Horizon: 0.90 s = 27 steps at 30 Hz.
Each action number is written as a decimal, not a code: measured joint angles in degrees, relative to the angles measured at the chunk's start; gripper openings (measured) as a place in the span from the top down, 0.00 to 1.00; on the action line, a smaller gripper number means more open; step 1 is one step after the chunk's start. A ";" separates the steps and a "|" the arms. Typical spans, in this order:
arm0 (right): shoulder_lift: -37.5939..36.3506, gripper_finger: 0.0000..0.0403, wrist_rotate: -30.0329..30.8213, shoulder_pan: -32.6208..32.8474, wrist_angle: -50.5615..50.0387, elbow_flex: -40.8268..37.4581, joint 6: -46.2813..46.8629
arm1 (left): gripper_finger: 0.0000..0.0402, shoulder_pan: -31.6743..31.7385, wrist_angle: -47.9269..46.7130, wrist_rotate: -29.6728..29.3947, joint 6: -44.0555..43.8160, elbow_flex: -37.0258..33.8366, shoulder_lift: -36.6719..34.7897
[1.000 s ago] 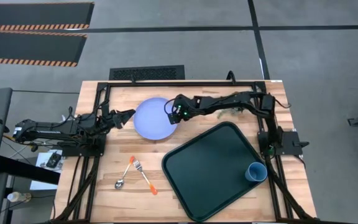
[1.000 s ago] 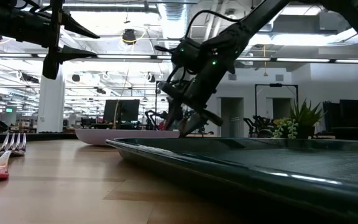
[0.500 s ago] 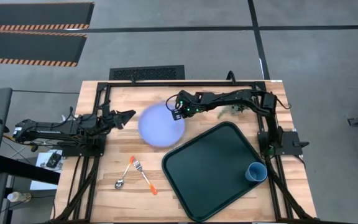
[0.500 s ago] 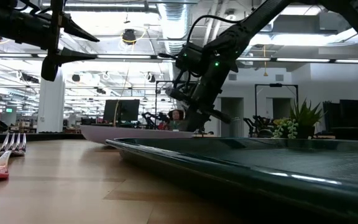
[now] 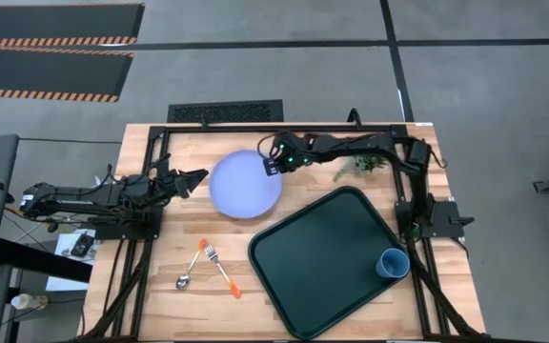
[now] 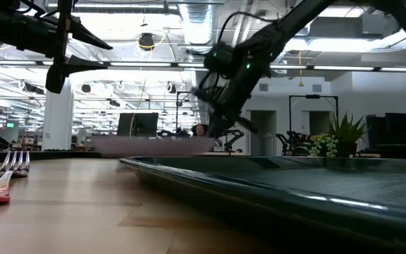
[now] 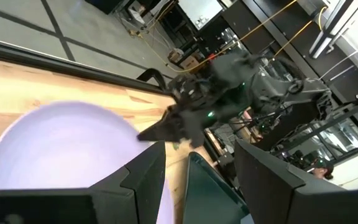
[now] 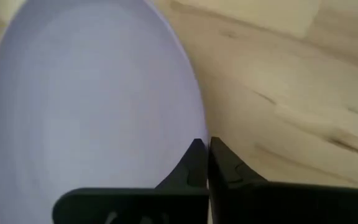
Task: Pick and place plate/cup/fork/spoon on tray
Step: Put the purple plate under the blue cup on the green serving tray
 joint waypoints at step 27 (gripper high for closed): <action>-46.76 1.00 -2.39 6.87 -29.52 -31.81 0.20 | 0.56 0.00 -0.04 -2.22 0.02 0.00 0.00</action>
